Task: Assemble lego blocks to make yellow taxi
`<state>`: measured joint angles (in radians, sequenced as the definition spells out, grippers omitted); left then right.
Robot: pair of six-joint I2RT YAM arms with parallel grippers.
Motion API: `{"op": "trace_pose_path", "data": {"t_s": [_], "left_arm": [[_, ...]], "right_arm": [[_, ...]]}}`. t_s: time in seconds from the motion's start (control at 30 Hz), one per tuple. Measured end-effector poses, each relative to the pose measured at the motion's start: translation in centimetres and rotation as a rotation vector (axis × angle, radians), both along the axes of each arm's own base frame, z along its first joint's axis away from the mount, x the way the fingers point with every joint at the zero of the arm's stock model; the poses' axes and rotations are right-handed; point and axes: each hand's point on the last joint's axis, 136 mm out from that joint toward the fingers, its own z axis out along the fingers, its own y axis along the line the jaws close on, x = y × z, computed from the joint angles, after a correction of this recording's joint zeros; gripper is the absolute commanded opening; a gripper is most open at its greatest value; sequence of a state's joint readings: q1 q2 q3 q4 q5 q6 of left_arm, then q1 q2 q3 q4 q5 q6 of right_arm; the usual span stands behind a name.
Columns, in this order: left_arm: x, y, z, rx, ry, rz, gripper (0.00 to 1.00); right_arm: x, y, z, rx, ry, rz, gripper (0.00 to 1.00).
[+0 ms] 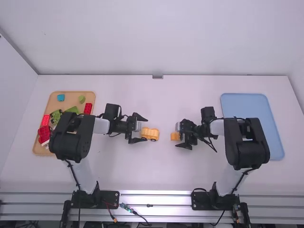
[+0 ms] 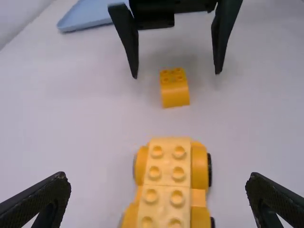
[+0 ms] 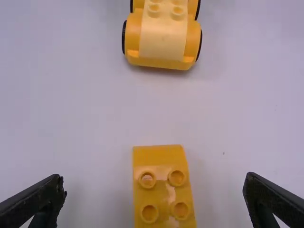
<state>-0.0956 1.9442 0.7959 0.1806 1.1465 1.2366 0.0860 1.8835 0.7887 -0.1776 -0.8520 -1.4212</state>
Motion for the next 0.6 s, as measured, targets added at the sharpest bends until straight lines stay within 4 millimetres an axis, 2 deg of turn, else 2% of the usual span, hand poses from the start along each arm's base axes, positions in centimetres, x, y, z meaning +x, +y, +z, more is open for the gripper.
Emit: {"op": "trace_pose_path", "data": {"t_s": [0.13,0.33,0.5,0.6], "left_arm": [[-0.7,0.0,-2.2,0.004,0.102,0.0,0.99],[0.6,-0.2,-3.3,-0.003,0.123,-0.004,0.99],[0.6,-0.3,-4.3,-0.008,0.185,-0.013,0.99],[0.3,-0.3,-4.2,-0.006,0.195,-0.03,0.99]], "right_arm": [[0.0,0.0,0.5,0.001,-0.001,0.027,1.0],[0.6,0.0,0.5,0.002,-0.053,0.039,1.0],[1.0,0.0,0.4,0.004,-0.076,0.03,1.0],[0.9,0.0,0.2,0.006,-0.07,0.015,1.0]]}}
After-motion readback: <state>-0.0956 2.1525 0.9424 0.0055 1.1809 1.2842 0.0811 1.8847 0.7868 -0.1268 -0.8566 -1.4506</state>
